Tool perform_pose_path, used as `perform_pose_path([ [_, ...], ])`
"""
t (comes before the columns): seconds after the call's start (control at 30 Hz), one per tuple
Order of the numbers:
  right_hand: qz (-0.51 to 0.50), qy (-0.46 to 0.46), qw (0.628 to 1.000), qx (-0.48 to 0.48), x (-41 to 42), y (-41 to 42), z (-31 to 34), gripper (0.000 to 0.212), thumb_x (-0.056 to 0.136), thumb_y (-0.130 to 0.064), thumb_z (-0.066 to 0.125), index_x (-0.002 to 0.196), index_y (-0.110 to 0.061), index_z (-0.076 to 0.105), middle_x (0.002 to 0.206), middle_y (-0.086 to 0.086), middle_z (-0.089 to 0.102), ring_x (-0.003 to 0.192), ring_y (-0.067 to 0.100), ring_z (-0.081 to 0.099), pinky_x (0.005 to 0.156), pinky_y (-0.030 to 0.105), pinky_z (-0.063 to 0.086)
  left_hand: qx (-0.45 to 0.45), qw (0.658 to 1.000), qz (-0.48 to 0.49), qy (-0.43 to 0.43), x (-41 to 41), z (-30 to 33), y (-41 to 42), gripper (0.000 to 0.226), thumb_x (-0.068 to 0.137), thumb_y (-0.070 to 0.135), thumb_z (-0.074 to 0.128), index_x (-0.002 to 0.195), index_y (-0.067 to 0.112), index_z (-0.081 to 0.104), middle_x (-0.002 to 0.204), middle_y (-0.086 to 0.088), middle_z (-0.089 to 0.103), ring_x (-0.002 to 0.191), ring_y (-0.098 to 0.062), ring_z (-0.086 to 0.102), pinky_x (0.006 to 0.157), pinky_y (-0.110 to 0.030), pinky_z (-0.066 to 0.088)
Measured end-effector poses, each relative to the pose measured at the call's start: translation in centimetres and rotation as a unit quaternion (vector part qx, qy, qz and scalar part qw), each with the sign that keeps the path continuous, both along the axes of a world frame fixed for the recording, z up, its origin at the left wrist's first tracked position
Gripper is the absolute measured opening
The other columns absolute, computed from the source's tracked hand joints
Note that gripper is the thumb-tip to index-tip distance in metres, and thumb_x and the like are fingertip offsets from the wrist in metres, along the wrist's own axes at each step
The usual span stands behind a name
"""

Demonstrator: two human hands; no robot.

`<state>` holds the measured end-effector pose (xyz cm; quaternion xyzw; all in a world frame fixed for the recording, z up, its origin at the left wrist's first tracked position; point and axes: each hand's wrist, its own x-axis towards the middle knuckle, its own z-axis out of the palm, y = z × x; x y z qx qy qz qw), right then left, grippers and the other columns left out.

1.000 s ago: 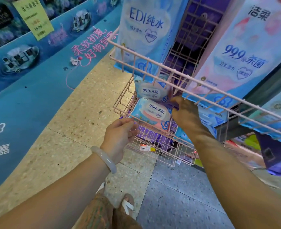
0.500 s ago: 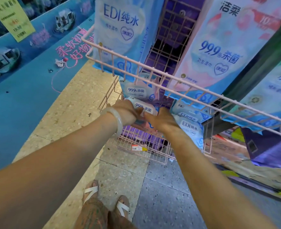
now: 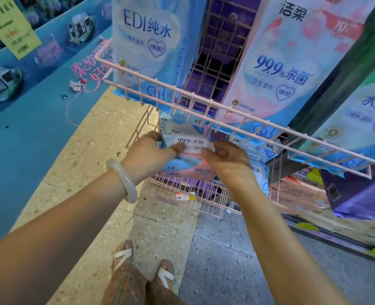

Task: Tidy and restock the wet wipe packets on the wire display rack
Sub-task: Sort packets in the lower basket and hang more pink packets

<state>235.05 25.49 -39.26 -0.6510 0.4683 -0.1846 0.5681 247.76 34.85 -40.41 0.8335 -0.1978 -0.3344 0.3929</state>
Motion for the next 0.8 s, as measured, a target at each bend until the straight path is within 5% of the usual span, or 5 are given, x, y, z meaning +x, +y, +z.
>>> perform_pose_path([
  [0.1,-0.005,-0.029,1.000,-0.004,0.0,0.2,-1.8,0.023,0.084,-0.004,0.061,0.083,-0.026,0.055,0.077,-0.007,0.063,0.069,0.006,0.060,0.071,0.021,0.049,0.057,0.987,-0.067,-0.135,0.0,-0.2,-0.5,0.051,0.082,0.047,0.060,0.121,0.015,0.055,0.111,-0.018,0.062,0.099,-0.035,0.061,0.077,-0.031,0.044],
  [0.27,-0.027,-0.058,0.996,-0.064,1.7,-1.0,-3.0,0.022,0.080,-0.002,0.064,0.080,-0.022,0.056,0.080,-0.011,0.063,0.073,0.000,0.059,0.070,0.008,0.047,0.015,0.989,-0.050,-0.138,1.2,-0.4,-1.0,0.054,0.083,0.040,0.063,0.129,0.015,0.049,0.114,-0.017,0.062,0.104,-0.034,0.059,0.079,-0.031,0.042],
  [0.47,0.066,0.105,0.989,-0.076,1.9,-0.8,-5.8,0.027,0.078,-0.015,0.068,0.095,-0.021,0.049,0.080,-0.008,0.058,0.081,0.019,0.061,0.080,0.039,0.054,0.101,0.979,-0.144,-0.106,2.4,-1.1,-1.6,0.061,0.079,0.022,0.070,0.133,0.019,0.042,0.107,-0.004,0.058,0.092,-0.024,0.052,0.074,-0.024,0.037],
  [0.7,0.103,0.108,0.987,-0.054,1.5,-1.6,-5.6,0.029,0.079,-0.022,0.069,0.102,-0.024,0.051,0.079,-0.017,0.055,0.067,-0.002,0.057,0.058,0.018,0.050,0.100,0.978,-0.161,-0.087,3.0,-1.0,-1.5,0.049,0.069,0.026,0.079,0.108,0.030,0.050,0.075,0.011,0.050,0.081,-0.016,0.045,0.059,-0.014,0.036],
  [0.8,0.139,0.112,0.983,-0.037,0.9,-2.0,-5.1,0.029,0.080,-0.025,0.069,0.104,-0.025,0.053,0.079,-0.021,0.054,0.064,-0.008,0.055,0.045,0.004,0.042,0.150,0.959,-0.175,-0.164,3.1,-1.0,-1.8,0.037,0.085,0.029,0.062,0.120,0.018,0.055,0.101,-0.004,0.061,0.084,-0.021,0.045,0.072,-0.025,0.034],
])
